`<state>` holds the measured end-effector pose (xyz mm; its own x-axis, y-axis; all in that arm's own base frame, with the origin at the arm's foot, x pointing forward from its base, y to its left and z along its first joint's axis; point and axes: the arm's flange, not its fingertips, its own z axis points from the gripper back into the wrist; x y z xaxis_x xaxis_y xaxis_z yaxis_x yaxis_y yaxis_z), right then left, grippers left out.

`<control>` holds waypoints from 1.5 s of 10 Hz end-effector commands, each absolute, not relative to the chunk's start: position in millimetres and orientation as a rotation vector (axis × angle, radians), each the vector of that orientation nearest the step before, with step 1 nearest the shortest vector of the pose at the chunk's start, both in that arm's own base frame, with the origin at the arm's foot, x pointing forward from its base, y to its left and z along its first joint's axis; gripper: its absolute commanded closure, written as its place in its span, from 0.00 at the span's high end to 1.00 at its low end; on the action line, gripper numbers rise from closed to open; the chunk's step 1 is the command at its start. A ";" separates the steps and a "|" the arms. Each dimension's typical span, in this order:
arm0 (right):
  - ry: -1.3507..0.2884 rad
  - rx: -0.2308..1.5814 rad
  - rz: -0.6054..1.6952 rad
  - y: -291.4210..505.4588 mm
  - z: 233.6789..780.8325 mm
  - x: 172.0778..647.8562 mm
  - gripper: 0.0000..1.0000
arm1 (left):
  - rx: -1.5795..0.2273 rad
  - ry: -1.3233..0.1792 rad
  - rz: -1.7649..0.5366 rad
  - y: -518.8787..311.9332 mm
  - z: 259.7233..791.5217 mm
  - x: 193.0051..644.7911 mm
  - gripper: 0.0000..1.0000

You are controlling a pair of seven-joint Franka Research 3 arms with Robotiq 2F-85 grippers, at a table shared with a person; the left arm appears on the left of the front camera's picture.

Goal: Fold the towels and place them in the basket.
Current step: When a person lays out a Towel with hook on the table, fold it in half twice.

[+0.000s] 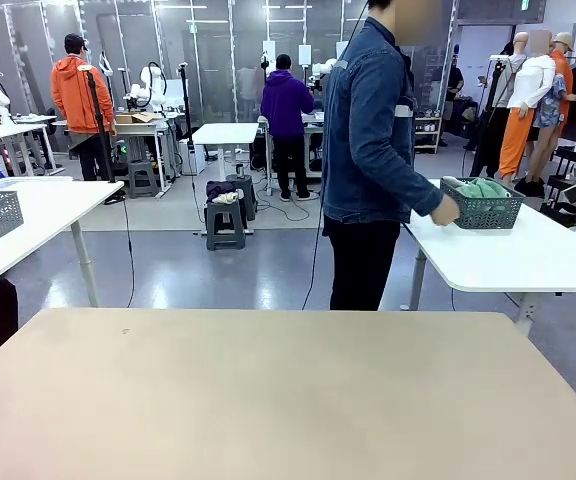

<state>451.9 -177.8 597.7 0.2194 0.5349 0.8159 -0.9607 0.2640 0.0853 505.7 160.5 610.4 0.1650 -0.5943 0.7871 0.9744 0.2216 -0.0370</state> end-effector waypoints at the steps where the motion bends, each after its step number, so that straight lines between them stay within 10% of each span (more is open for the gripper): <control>1: -0.779 0.687 1.164 -176.5 600.2 454.2 1.00 | -0.636 -0.737 -1.231 160.5 610.4 505.7 1.00; 15: -0.870 0.673 1.205 -176.5 612.9 455.9 1.00 | -0.631 -0.827 -1.236 171.8 616.9 510.2 1.00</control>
